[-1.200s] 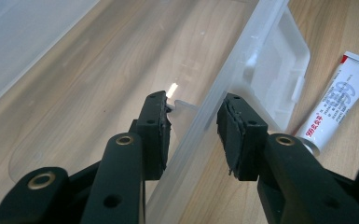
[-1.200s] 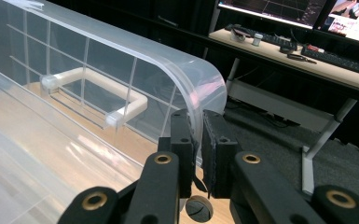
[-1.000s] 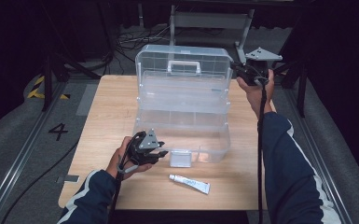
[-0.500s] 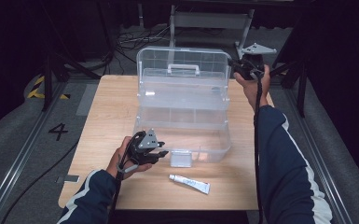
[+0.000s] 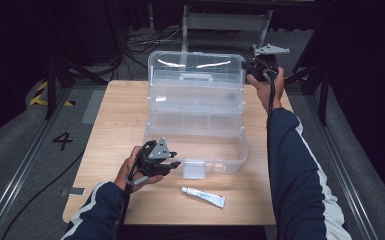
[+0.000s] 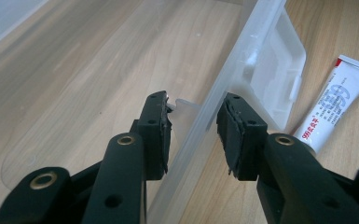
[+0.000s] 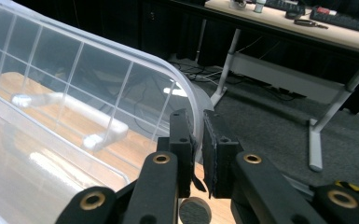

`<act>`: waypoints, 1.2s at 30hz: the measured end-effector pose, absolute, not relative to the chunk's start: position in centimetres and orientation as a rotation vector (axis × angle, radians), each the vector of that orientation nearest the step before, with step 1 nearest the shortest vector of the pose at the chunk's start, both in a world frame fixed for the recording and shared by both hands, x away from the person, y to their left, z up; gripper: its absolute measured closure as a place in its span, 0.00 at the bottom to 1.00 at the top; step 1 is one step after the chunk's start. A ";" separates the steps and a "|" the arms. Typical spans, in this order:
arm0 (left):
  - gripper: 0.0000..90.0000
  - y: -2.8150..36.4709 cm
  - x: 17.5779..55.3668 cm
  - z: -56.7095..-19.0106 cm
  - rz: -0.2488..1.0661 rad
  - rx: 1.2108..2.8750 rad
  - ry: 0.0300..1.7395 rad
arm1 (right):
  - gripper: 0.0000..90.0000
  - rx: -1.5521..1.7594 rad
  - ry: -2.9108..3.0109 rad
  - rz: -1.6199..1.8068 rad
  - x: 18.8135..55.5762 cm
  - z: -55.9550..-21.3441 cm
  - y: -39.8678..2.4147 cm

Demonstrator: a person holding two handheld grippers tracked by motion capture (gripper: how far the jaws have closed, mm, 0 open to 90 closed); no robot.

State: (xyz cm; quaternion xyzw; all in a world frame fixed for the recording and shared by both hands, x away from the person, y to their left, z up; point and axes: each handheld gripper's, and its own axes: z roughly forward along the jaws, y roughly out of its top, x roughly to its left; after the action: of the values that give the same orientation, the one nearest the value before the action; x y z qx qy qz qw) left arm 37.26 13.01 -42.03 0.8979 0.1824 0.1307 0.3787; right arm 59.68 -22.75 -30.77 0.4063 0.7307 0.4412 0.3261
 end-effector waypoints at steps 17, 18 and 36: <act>0.71 12.9 37.2 -42.1 0.341 2.287 0.475 | 0.92 1.126 1.967 1.120 62.8 -32.4 -22.6; 0.71 12.9 37.1 -42.1 0.340 2.286 0.476 | 0.92 1.128 1.974 1.120 63.0 -32.5 -22.7; 0.71 12.8 36.9 -42.1 0.346 2.287 0.483 | 0.91 1.177 2.061 1.093 65.9 -34.6 -22.7</act>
State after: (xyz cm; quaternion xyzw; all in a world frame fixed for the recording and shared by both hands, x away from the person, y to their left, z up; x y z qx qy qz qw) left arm 36.90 12.75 -42.10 0.8954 0.1891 0.1355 0.3797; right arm 65.87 -22.70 -34.64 0.4346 0.7614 0.4039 0.2612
